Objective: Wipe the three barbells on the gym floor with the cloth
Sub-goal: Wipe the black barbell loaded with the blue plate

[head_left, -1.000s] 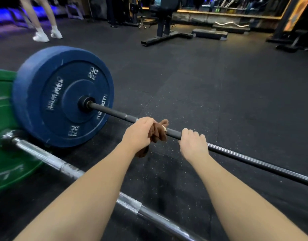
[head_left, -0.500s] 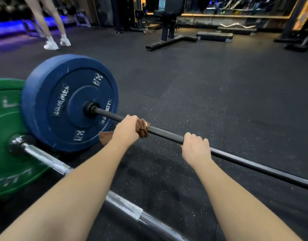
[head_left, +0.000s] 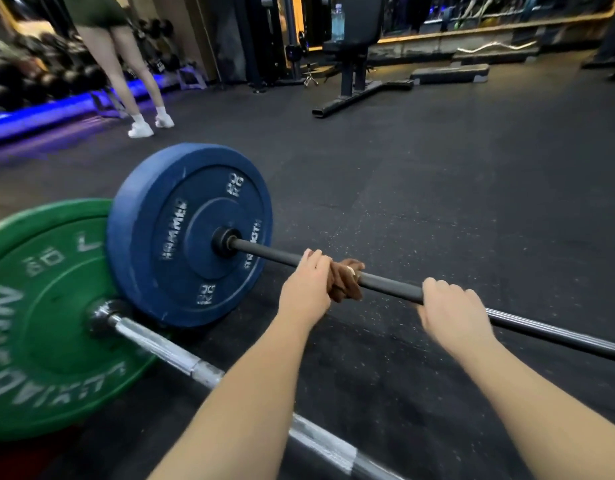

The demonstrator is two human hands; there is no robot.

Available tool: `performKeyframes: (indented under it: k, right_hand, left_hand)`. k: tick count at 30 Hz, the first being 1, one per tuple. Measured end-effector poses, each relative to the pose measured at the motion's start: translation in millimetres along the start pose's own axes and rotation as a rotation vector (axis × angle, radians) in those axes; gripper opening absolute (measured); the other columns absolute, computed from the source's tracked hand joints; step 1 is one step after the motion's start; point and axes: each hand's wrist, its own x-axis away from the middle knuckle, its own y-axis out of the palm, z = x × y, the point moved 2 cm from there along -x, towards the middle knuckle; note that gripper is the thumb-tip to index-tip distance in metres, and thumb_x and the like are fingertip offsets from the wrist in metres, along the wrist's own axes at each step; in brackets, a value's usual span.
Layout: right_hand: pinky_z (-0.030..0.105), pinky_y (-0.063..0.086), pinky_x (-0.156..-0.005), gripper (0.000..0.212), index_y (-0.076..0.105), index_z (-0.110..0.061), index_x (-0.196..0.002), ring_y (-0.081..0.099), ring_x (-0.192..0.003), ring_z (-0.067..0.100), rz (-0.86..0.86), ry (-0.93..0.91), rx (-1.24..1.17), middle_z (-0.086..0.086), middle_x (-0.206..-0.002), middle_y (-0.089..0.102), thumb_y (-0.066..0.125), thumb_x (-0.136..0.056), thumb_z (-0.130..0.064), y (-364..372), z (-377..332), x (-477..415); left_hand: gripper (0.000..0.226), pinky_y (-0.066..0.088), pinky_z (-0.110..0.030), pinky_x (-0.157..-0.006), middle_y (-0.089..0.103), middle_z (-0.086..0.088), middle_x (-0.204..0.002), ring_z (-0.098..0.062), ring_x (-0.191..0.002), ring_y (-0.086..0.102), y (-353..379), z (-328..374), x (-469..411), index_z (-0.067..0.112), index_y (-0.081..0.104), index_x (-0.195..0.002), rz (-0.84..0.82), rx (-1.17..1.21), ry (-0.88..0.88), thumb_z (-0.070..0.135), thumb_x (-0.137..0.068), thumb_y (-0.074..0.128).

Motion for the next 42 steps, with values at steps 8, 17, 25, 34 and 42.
performKeyframes:
  k: [8,17,25,34,42]
  right_hand:
    - [0.033,0.030,-0.066,0.026,0.035,-0.024,-0.090,0.050,-0.073,0.019,0.000,0.017,0.030,-0.009,-0.079,0.042,0.050,-0.100,-0.043,1.3,-1.1,0.8]
    - [0.033,0.031,-0.067,0.025,0.035,-0.025,-0.091,0.059,-0.081,0.017,0.004,0.011,0.047,-0.009,-0.081,0.043,0.048,-0.100,-0.044,-0.7,-1.8,2.7]
    - [0.035,0.025,-0.056,0.048,0.034,-0.021,-0.078,0.057,-0.058,0.028,0.073,-0.048,-0.037,0.000,-0.066,0.052,0.080,-0.081,-0.034,10.0,1.9,1.4]
    - [0.034,0.022,-0.054,0.055,0.034,-0.020,-0.075,0.048,-0.049,0.029,0.158,-0.041,-0.057,0.003,-0.059,0.046,0.088,-0.067,-0.020,13.8,0.4,3.3]
    - [0.035,0.026,-0.058,0.047,0.034,-0.020,-0.079,0.055,-0.058,0.029,0.145,-0.018,0.001,0.002,-0.067,0.051,0.080,-0.080,-0.030,13.4,-0.8,0.4]
  left_hand:
    - [0.038,0.046,-0.039,-0.084,0.058,-0.008,-0.122,-0.034,-0.108,0.062,-20.8,-48.0,-14.3,0.020,0.052,-0.120,0.095,0.126,-0.370,0.007,-0.086,0.061]
    - [0.065,0.028,-0.035,-0.121,0.003,-0.014,-0.171,-0.028,-0.158,0.006,8.3,-10.3,-6.1,0.010,0.031,-0.154,0.141,0.340,-0.449,-0.003,-0.095,0.055]
    - [0.071,0.038,-0.045,-0.115,0.031,-0.018,-0.153,-0.037,-0.141,0.038,-24.6,-57.5,-39.7,0.004,0.026,-0.150,0.177,0.235,-0.530,0.003,-0.090,0.062]
    - [0.045,0.044,-0.045,-0.104,0.049,-0.026,-0.143,-0.043,-0.126,0.055,-14.1,-67.9,-14.6,0.013,0.041,-0.143,0.143,0.339,-0.795,0.015,-0.100,0.052]
    - [0.036,0.045,-0.038,-0.078,0.055,-0.008,-0.106,-0.030,-0.092,0.056,-19.7,-44.8,-27.3,0.028,0.042,-0.115,0.333,0.682,-0.853,0.001,-0.092,0.049]
